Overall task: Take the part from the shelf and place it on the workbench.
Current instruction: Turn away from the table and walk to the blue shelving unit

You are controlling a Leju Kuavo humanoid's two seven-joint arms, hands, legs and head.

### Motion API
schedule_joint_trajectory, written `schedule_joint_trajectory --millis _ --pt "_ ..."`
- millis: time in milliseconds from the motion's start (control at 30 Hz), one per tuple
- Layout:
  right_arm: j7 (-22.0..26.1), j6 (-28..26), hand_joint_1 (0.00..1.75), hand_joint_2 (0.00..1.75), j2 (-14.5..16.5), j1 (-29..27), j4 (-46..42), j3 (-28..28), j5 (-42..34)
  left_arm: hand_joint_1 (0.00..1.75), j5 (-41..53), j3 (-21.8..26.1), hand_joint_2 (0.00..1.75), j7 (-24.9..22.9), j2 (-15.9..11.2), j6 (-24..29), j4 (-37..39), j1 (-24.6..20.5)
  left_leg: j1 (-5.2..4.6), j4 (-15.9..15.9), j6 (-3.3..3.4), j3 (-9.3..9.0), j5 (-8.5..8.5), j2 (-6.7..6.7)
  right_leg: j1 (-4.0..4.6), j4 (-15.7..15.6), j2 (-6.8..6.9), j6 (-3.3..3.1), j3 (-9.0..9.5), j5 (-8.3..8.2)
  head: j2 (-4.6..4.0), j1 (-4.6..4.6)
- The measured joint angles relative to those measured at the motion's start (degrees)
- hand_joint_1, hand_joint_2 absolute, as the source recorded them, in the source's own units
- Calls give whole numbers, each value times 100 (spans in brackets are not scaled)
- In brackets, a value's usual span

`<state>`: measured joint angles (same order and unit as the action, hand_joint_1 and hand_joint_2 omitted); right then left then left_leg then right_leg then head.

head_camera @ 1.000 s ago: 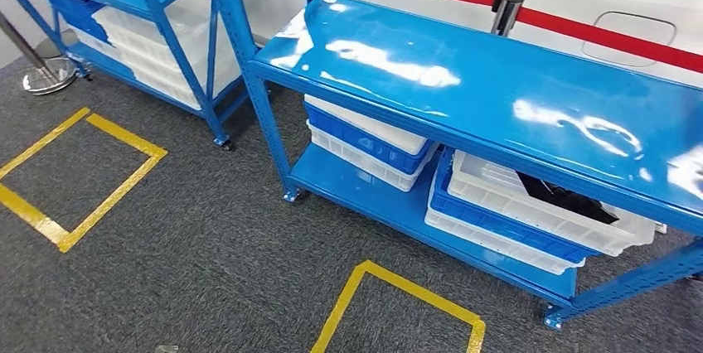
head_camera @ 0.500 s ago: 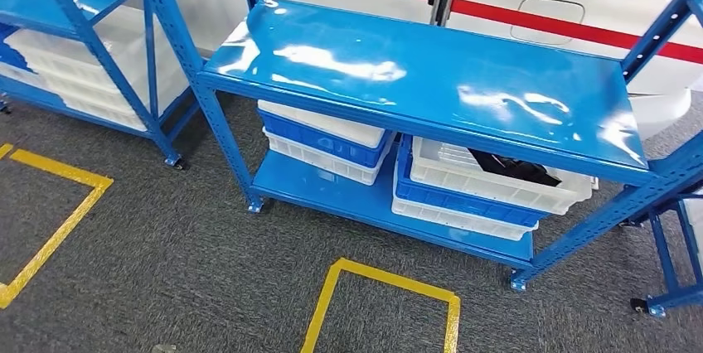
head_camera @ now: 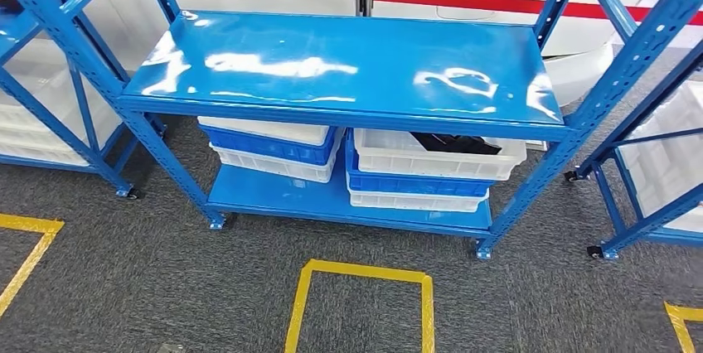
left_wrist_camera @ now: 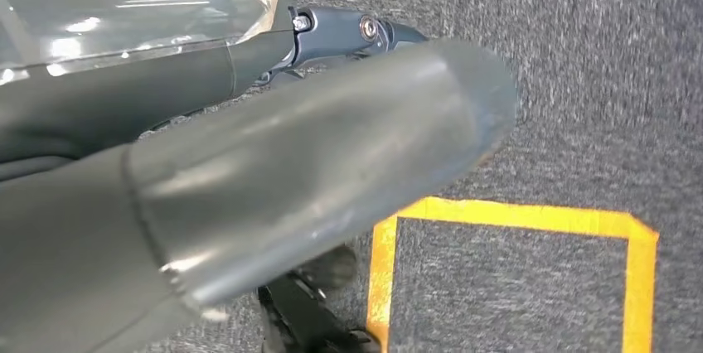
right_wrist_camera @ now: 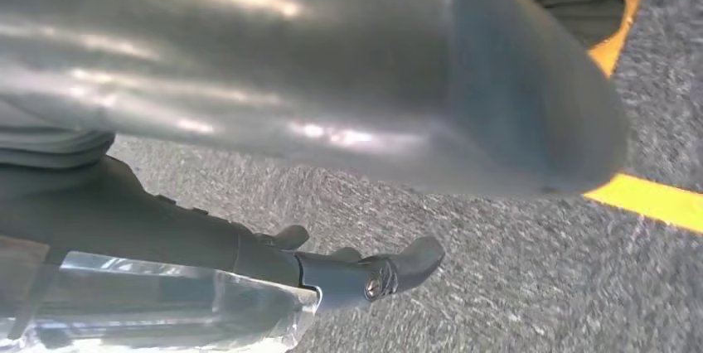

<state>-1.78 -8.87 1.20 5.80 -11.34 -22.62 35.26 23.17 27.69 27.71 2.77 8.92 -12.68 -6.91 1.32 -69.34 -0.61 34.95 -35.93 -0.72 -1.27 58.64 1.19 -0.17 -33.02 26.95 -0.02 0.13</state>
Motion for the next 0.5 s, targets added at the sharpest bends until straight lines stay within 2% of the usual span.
schedule_joint_trajectory --millis 33,67,100,133,200,267,367,500 --pt "7 -16 0 0 3 3 0 0 8 0 0 1 0 0 1 -1 1 18 -1 -335 6 173 -115 46 23 1 -42 -10 0 0 0 -1" --pt "14 -26 0 0 5 -1 0 0 10 0 0 1 0 0 2 -1 2 29 -2 -502 19 275 -121 63 42 2 -81 -11 2 1 0 -1" --pt "24 -32 0 0 6 -9 0 0 10 0 1 1 0 0 4 -2 2 33 -4 -452 42 274 -12 69 58 2 -112 -12 9 1 0 -1" --pt "35 -36 0 0 7 -15 0 0 10 0 4 1 0 0 6 -3 2 33 -9 -188 74 167 184 72 69 3 -141 -12 19 1 0 0" --pt "59 -41 0 0 10 -20 0 0 11 0 17 1 0 -3 6 -8 1 21 -35 581 151 -185 569 96 92 7 -183 -7 32 0 0 -2" --pt "70 -52 0 0 15 -22 0 0 22 0 26 1 0 -21 7 -11 1 3 -66 1006 177 -365 707 107 130 22 -202 -1 14 10 0 1" --pt "71 -69 0 0 13 -47 0 0 58 0 30 1 0 -63 15 -21 1 -4 -100 1059 126 -368 718 95 156 41 -202 -5 -17 29 0 7" --pt "71 -115 0 0 18 -56 0 0 110 0 31 4 0 -85 18 -28 1 -4 -156 1054 155 -365 730 93 134 34 -201 38 -10 1 0 4"
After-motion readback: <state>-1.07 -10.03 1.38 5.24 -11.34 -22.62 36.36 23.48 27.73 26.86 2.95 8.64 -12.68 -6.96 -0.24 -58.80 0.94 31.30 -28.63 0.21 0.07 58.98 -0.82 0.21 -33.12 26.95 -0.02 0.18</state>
